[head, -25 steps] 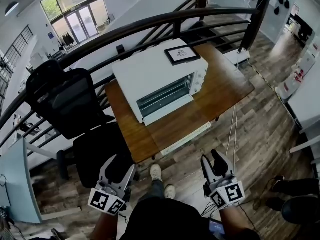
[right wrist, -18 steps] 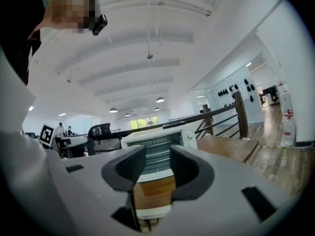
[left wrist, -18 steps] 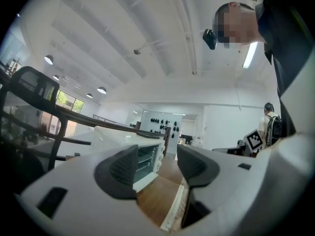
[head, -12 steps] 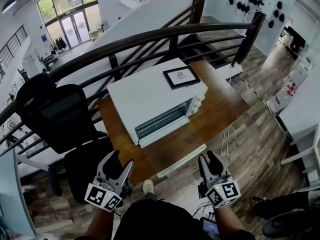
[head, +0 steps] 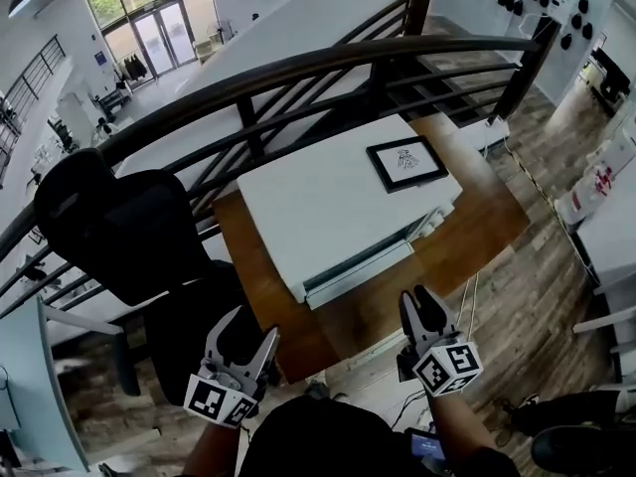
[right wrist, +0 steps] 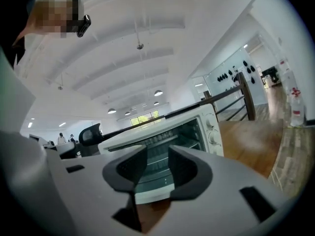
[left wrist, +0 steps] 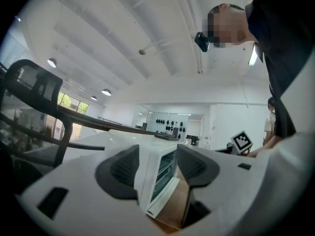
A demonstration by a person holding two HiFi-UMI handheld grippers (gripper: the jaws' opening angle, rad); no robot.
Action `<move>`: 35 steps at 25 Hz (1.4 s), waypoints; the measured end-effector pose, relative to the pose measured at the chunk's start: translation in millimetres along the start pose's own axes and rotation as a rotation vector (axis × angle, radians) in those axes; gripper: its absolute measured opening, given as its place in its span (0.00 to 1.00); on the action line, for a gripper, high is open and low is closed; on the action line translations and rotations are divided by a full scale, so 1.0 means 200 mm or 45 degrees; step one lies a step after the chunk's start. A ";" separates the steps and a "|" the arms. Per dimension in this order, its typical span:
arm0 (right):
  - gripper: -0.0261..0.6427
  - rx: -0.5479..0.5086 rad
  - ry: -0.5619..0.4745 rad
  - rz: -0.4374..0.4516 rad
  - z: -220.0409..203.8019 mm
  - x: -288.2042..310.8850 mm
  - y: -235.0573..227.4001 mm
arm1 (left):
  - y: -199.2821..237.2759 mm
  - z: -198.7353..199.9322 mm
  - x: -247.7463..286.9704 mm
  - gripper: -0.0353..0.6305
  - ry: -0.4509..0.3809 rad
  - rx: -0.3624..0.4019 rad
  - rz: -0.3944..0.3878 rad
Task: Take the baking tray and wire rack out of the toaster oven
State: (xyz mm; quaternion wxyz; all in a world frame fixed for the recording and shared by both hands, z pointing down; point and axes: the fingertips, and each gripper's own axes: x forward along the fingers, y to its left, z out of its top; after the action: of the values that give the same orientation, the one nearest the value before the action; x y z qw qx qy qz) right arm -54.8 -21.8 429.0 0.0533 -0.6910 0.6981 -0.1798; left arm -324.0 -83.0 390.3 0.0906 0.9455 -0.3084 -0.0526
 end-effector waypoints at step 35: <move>0.28 0.786 0.156 0.092 -0.42 0.84 -0.05 | 0.30 -0.34 -0.21 0.42 0.140 -0.183 0.193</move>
State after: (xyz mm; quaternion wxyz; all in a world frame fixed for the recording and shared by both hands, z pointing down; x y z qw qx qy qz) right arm -79.4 -172.6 539.8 0.2247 -0.6048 0.6367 -0.4223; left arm -382.4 -96.5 471.3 0.1786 0.9120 -0.3689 -0.0155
